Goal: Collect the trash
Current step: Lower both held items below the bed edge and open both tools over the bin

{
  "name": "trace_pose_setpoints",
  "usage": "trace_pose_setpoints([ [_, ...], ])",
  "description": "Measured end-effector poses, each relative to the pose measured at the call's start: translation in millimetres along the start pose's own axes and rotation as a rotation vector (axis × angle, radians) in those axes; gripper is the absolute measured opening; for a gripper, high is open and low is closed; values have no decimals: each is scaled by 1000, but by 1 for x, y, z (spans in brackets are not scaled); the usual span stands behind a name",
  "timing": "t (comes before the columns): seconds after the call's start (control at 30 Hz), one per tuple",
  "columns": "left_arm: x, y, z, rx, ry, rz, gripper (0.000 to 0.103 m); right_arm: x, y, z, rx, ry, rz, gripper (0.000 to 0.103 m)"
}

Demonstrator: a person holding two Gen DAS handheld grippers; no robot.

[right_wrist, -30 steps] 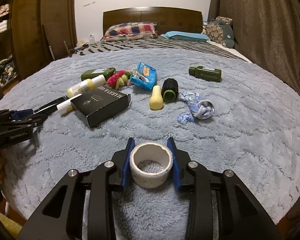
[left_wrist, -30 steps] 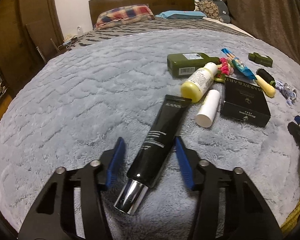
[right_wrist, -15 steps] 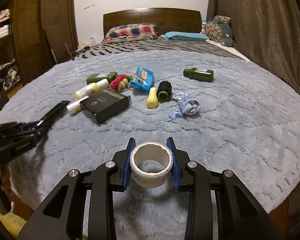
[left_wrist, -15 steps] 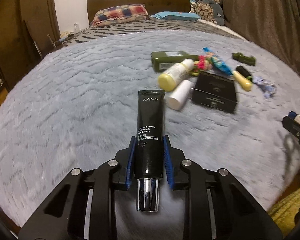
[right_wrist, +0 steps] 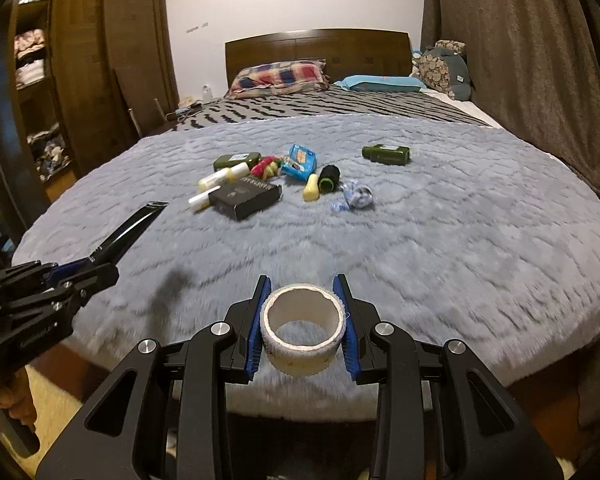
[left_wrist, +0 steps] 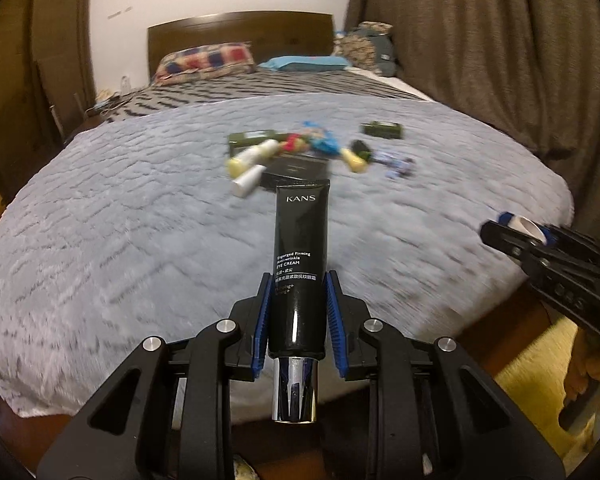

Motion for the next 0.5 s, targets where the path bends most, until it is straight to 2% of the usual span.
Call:
trace_pose_setpoints([
  [0.2, -16, 27, 30, -7, -28, 61, 24, -22, 12, 21, 4, -16, 28, 33],
  [0.4, -16, 51, 60, 13, -101, 124, 24, -14, 14, 57, 0, -103, 46, 33],
  [0.5, -5, 64, 77, 25, -165, 157, 24, -9, 13, 74, -5, -154, 43, 33],
])
Point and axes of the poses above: each gripper's, at about its wrist camera, not at the fingertips, and x roughly the way its jaws point, y to its right, z to its underside, the point moved 5 cm from there along x, roughly the way its jaws point, and after that the axes turned 5 degrees about x, right-handed, at the moved point
